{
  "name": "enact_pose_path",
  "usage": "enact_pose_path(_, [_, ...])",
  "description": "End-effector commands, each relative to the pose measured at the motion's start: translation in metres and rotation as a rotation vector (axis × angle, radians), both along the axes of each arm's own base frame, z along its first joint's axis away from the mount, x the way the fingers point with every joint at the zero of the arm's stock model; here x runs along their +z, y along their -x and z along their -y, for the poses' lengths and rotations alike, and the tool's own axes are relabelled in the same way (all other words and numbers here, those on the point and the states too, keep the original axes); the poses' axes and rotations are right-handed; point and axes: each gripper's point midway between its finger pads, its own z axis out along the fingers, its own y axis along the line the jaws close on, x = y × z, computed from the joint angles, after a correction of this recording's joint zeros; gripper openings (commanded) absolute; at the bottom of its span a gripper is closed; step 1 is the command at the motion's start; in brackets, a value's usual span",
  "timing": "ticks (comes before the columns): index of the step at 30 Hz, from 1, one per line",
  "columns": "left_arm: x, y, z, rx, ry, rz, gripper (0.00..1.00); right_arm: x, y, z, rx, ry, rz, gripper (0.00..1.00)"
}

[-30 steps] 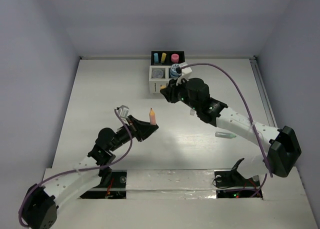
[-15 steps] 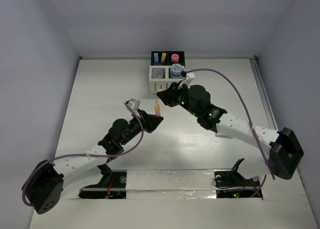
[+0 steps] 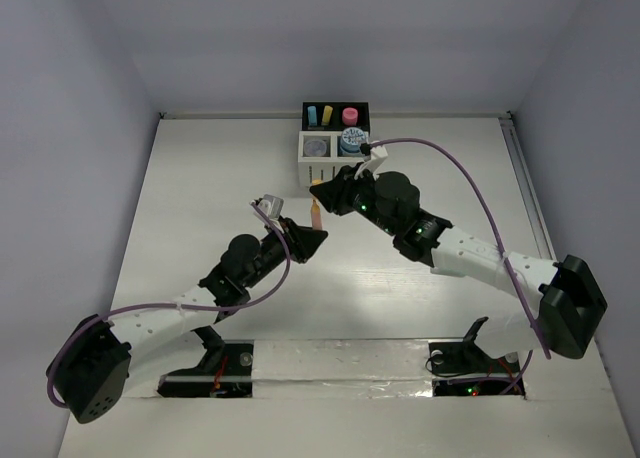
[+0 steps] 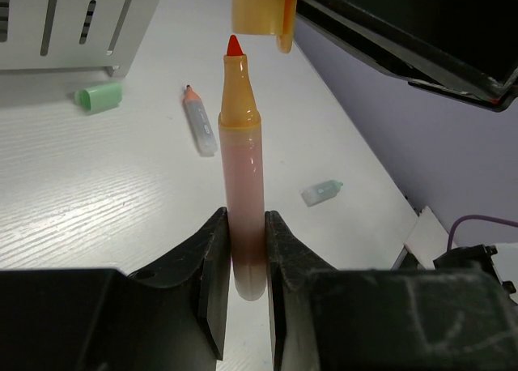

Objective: Sort the stationery into containers
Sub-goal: Close the pen cap on the pen.

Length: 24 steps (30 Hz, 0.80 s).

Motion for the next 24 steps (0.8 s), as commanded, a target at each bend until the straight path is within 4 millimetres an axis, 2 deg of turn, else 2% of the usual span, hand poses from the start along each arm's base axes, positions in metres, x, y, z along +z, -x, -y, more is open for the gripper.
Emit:
enact_pose_path(1, [0.037,-0.004,0.005,-0.005,0.057,0.087,0.00,0.025,0.000,-0.006,0.010,-0.058,0.049,0.00])
enact_pose_path(17, [0.043,-0.002,0.007,-0.020,0.060,0.093,0.00,0.020,0.001,-0.013,0.021,-0.016,0.067,0.00])
enact_pose_path(24, [0.060,-0.004,0.005,-0.003,0.071,0.118,0.00,0.008,0.017,-0.014,0.031,0.012,0.061,0.00])
